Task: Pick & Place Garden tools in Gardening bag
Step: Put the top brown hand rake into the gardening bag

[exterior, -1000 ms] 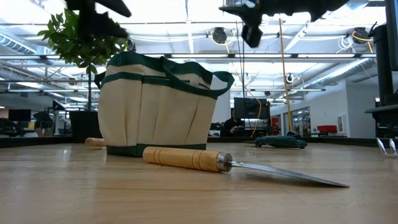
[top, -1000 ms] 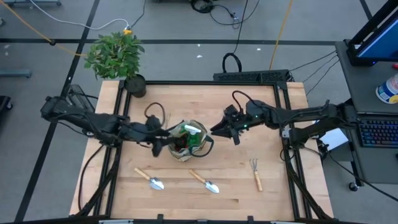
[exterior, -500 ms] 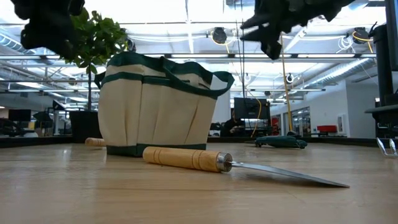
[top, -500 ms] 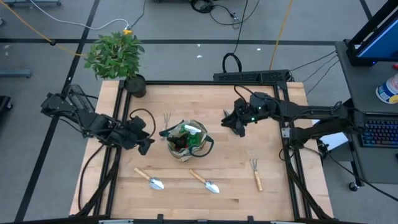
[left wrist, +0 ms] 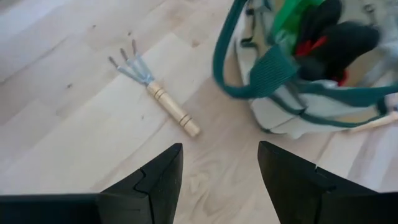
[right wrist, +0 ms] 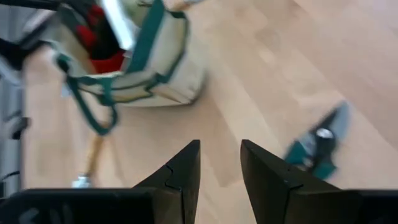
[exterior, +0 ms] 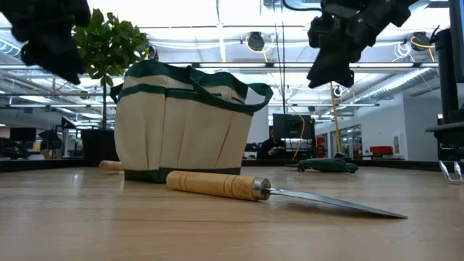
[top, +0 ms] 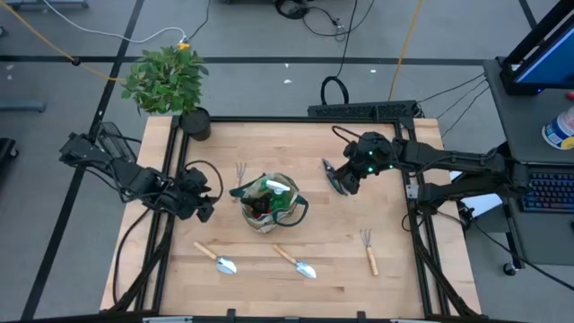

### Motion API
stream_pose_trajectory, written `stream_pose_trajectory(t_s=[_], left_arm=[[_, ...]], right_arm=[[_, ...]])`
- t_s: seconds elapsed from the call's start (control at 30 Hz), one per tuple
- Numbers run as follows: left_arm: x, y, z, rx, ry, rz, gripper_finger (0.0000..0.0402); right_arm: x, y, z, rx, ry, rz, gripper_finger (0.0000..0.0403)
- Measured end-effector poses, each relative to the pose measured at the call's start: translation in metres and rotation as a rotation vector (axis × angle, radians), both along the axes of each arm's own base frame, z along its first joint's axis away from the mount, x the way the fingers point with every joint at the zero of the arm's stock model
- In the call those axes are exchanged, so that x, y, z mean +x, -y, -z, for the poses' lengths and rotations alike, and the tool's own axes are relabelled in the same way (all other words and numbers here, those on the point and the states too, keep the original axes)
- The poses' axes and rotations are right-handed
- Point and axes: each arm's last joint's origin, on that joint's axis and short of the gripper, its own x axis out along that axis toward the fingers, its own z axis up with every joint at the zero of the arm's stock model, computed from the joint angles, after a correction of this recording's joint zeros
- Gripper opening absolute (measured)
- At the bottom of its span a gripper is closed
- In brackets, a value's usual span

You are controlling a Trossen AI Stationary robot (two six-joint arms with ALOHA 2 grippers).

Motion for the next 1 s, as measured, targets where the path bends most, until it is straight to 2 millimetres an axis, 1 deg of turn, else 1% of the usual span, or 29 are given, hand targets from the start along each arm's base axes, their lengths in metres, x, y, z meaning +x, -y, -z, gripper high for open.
stream_pose_trajectory(t_s=[0.23,0.37,0.63,0.7,0.8,1.0], left_arm=[[-0.001,0.0,0.029,-0.069,0.085,-0.001,0.0214],[-0.003,0.0,0.046,-0.089,0.108,0.004,0.0214],[-0.003,-0.001,0.073,-0.098,0.13,0.036,0.0214],[-0.003,-0.003,0.077,-0.092,0.129,0.034,0.0214],[0.0,-0.006,0.079,-0.075,0.142,0.03,0.0214],[0.005,-0.017,0.08,-0.026,0.15,0.024,0.0214]], right_arm=[[-0.006,0.002,0.006,-0.103,-0.114,0.053,0.0105],[-0.009,0.003,0.008,-0.175,-0.158,0.04,0.0105],[-0.012,0.002,0.009,-0.2,-0.195,0.004,0.0105],[-0.016,0.001,0.01,-0.199,-0.221,-0.006,0.0105],[-0.021,-0.001,0.006,-0.207,-0.208,-0.009,0.0105],[-0.039,-0.006,-0.013,-0.238,-0.109,0.003,0.0105]])
